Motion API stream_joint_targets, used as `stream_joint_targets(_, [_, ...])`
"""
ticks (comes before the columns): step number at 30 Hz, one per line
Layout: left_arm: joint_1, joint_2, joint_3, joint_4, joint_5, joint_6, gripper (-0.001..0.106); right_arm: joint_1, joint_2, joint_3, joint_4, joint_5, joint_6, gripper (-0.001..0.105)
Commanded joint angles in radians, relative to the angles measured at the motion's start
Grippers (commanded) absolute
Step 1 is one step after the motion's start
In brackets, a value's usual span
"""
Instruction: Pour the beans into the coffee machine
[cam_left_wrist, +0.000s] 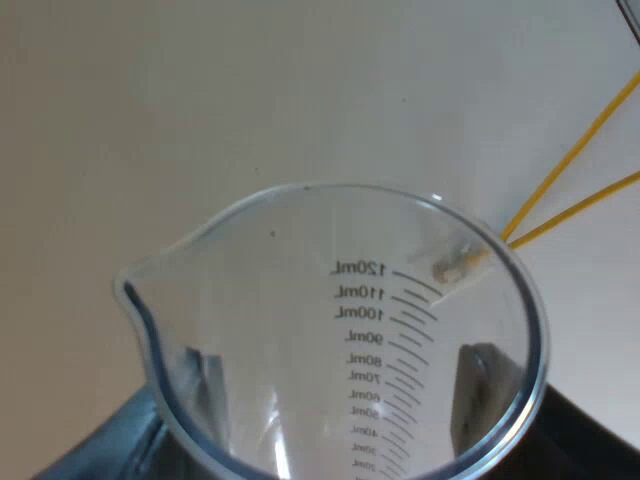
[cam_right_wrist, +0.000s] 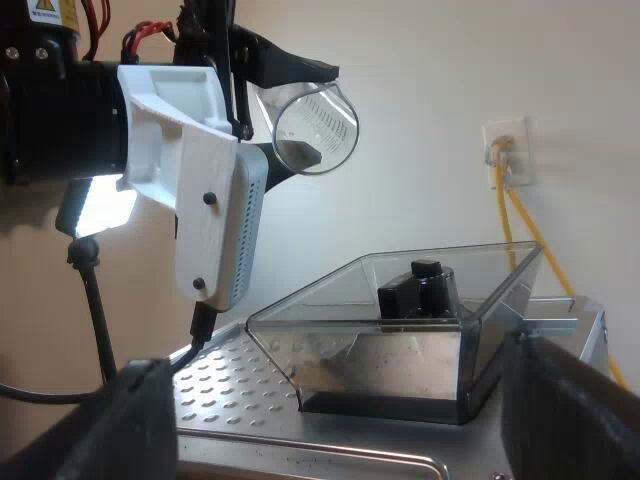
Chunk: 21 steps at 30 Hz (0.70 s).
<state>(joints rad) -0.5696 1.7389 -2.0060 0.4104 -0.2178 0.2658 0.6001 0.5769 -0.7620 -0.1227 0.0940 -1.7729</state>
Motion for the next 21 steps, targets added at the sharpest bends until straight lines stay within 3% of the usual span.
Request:
stream_joint_targets(1, [-0.004, -0.006, -0.009, -0.018, -0.013, -0.044, 0.028, 0.0, -0.009, -0.012, -0.014, 0.0, -0.003, 0.068])
stream_joint_targets(6, [-0.004, -0.006, -0.009, -0.018, -0.019, -0.136, 0.028, 0.0, -0.009, -0.012, -0.014, 0.0, -0.003, 0.068])
stream_joint_targets(9, [-0.004, -0.009, -0.009, -0.016, -0.036, -0.254, 0.028, 0.0, -0.009, -0.012, -0.014, 0.0, -0.003, 0.068])
stream_joint_targets(14, [-0.004, -0.011, -0.009, -0.013, -0.174, -0.513, 0.028, 0.0, -0.009, -0.012, -0.014, 0.0, -0.003, 0.068])
stream_joint_targets(21, [-0.004, -0.011, -0.009, -0.013, -0.323, -0.737, 0.028, 0.0, -0.009, -0.012, -0.014, 0.0, -0.003, 0.068])
